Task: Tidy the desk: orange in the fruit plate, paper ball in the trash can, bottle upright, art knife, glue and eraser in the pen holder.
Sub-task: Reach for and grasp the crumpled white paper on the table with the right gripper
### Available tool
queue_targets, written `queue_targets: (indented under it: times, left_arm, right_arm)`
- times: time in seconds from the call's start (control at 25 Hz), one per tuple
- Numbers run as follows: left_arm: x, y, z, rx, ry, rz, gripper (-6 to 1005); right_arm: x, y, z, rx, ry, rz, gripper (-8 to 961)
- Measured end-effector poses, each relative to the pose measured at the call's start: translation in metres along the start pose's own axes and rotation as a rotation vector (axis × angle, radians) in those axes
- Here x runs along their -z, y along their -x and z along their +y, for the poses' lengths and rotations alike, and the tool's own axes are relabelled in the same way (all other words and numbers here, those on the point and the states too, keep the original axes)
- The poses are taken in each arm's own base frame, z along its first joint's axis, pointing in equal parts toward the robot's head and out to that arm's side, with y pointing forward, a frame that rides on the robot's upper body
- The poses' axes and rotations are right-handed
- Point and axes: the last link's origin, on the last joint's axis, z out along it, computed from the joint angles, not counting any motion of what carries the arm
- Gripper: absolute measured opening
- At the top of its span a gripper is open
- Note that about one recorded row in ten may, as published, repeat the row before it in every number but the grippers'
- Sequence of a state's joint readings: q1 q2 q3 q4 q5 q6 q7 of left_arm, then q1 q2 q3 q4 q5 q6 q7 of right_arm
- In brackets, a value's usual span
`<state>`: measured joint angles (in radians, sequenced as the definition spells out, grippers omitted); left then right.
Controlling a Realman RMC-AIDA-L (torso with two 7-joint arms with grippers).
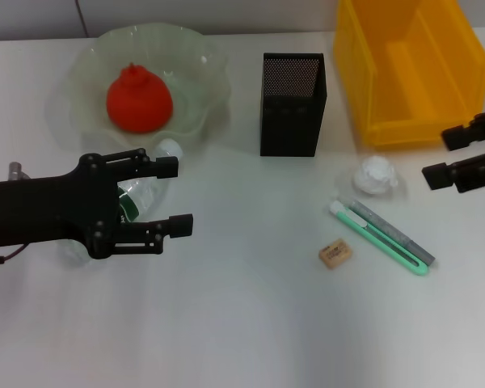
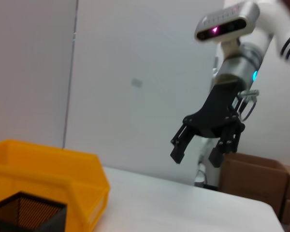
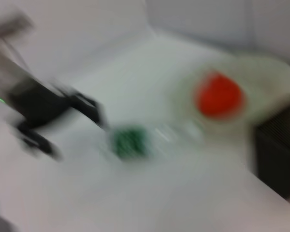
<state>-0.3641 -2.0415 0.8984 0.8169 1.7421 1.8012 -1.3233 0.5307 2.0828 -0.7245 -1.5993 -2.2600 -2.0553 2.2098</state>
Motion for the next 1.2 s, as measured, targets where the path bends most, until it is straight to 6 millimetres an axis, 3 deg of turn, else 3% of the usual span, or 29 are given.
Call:
queue_targets:
  times: [0.2, 0.44, 0.52, 1.04, 1.2]
  left_arm:
    - [-0.004, 0.011, -0.004, 0.037, -0.032, -0.029, 814]
    - [-0.006, 0.015, -0.008, 0.050, -0.056, -0.040, 813]
    - [-0.005, 0.016, -0.008, 0.048, -0.062, -0.041, 813]
    - [0.000, 0.020, -0.009, 0.063, -0.093, -0.018, 812]
    - [0.002, 0.020, -0.009, 0.067, -0.099, -0.013, 811]
  right_arm:
    - [-0.032, 0.029, -0.006, -0.023, -0.198, 0.219, 754]
    - [-0.101, 0.024, -0.028, -0.021, -0.323, 0.380, 731]
    - [-0.112, 0.022, -0.032, -0.021, -0.332, 0.382, 723]
    - [-0.156, 0.008, -0.050, 0.015, -0.349, 0.403, 672]
    - [-0.152, 0.009, -0.046, 0.040, -0.350, 0.377, 656]
